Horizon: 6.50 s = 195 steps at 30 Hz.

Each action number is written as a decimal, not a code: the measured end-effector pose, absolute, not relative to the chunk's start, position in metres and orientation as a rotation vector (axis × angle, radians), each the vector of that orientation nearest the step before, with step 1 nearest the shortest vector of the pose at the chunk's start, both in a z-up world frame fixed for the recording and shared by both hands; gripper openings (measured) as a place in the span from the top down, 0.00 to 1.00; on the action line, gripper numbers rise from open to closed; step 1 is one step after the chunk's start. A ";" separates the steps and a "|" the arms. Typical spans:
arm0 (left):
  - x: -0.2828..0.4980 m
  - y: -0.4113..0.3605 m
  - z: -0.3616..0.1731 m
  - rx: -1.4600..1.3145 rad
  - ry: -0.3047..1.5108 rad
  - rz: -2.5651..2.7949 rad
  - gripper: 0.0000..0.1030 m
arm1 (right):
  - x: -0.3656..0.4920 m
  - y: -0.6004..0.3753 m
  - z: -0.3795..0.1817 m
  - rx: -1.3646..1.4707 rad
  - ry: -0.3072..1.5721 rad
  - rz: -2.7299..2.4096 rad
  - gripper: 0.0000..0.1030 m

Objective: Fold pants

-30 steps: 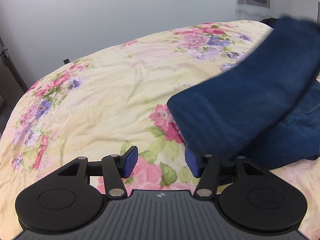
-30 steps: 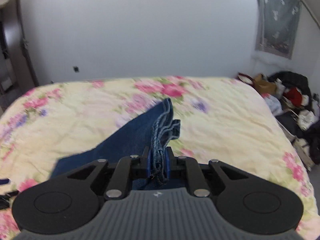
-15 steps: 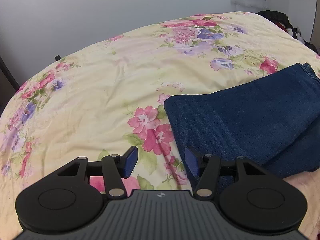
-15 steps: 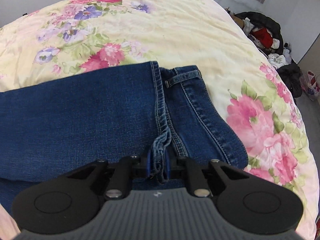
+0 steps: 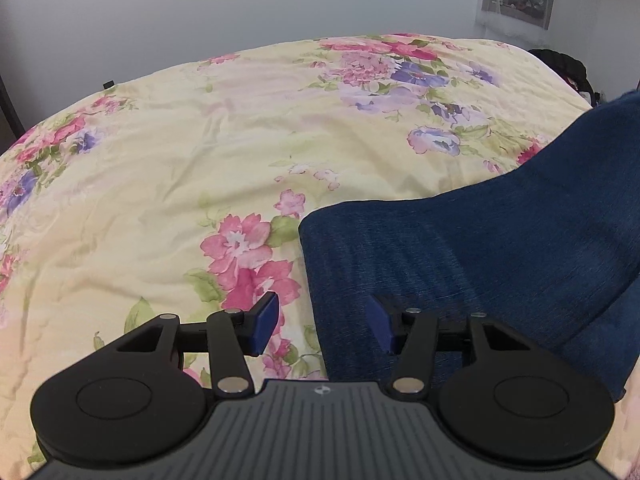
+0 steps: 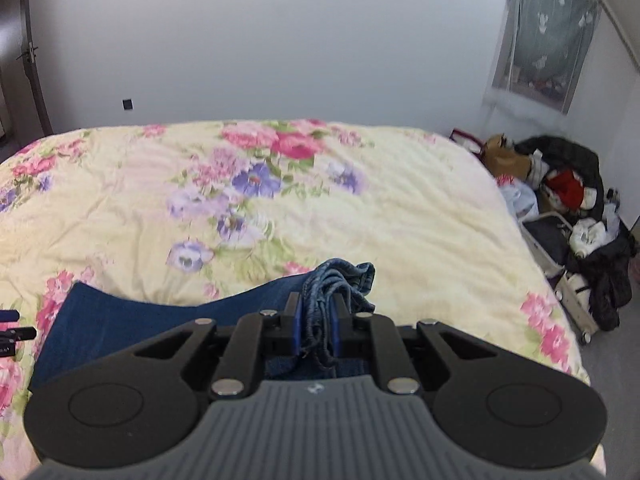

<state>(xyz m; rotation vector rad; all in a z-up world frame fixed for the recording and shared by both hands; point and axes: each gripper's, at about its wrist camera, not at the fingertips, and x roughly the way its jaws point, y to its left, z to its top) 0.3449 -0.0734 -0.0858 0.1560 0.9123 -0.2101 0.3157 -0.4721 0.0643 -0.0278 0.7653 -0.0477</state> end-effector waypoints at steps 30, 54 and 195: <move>0.346 -0.096 -0.106 0.121 0.945 -0.230 0.53 | 0.296 -0.575 -0.111 0.093 1.020 -0.242 0.93; 0.447 -0.092 -0.159 0.021 0.940 -0.214 0.88 | 0.375 -0.568 -0.132 0.058 0.882 -0.248 0.95; 0.284 0.009 -0.063 -0.025 0.854 -0.179 0.93 | 0.285 -0.256 -0.046 0.414 0.651 0.221 0.87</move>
